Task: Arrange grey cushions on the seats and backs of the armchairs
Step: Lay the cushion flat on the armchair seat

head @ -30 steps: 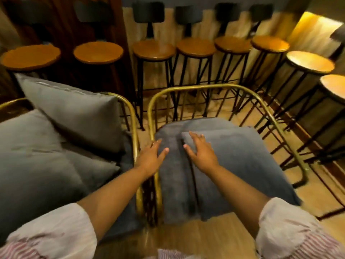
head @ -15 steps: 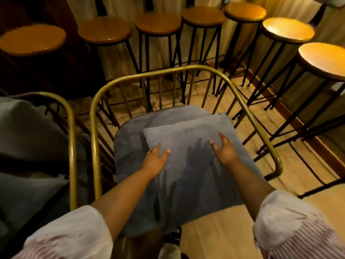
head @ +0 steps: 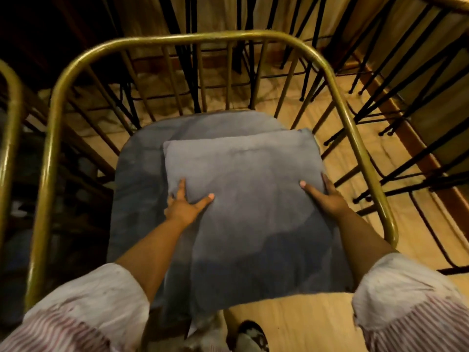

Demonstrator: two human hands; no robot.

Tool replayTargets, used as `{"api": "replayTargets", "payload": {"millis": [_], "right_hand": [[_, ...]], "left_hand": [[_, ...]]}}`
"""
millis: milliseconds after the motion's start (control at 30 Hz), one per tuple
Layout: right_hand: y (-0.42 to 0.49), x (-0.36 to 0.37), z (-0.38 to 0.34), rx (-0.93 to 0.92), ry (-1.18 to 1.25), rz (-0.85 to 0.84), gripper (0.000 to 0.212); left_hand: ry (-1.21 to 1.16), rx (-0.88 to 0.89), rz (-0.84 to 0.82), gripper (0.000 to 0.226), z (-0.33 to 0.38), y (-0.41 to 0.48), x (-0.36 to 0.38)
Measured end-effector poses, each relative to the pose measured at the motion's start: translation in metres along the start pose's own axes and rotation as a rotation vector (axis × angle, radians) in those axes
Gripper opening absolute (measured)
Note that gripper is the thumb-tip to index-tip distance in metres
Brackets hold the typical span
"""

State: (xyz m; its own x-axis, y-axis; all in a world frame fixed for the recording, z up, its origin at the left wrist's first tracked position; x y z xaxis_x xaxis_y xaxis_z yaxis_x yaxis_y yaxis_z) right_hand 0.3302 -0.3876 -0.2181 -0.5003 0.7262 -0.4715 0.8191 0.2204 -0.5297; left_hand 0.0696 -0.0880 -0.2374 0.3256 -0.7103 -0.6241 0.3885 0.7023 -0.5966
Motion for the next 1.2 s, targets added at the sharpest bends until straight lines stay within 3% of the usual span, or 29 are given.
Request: {"api": "replayTargets", "payload": {"millis": [100,233,367,533,667,833,1100,1200], "right_hand": [[0.009,-0.001,0.019,0.036,0.114,-0.062,0.092],[0.011,0.006,0.017,0.026,0.229,-0.085,0.088],[-0.003,0.001,-0.009,-0.029,0.255,-0.056,0.09],[-0.026,0.011,-0.053,-0.1,0.272,-0.113,0.082],[-0.033,0.033,-0.069,-0.15,0.284,-0.135,0.097],[-0.03,0.058,-0.063,-0.164,0.261,-0.132,0.083],[-0.025,0.079,-0.038,-0.234,0.152,-0.172,0.076],[-0.02,0.083,-0.038,-0.225,0.111,-0.174,0.085]], "left_hand": [[-0.227,-0.075,-0.012,0.118,-0.022,0.005,0.006],[-0.508,-0.092,0.017,0.102,-0.042,-0.003,0.013],[-0.614,-0.054,0.075,0.093,-0.027,-0.023,-0.002],[-0.591,-0.047,0.137,0.102,-0.023,-0.038,-0.048],[-0.591,-0.004,0.182,0.102,-0.033,-0.038,-0.078],[-0.556,0.023,0.171,0.101,-0.046,-0.021,-0.083],[-0.361,-0.126,0.019,0.142,-0.087,-0.001,-0.05],[-0.347,-0.142,0.019,0.144,-0.093,0.009,-0.045]]}}
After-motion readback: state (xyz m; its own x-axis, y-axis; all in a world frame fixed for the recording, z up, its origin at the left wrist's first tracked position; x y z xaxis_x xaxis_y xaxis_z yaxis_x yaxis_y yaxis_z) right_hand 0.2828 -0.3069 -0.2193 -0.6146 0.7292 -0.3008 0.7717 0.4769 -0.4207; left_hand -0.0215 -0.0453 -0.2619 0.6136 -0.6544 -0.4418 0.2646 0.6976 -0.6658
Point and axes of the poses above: each hand's wrist, its own y-axis towards the middle knuckle, its own x-axis out of the palm, z = x × y, the point moved 10 cm from there along y, towards the middle knuckle, and after that the axes turned 4 degrees about y, right-handed, at the moved point
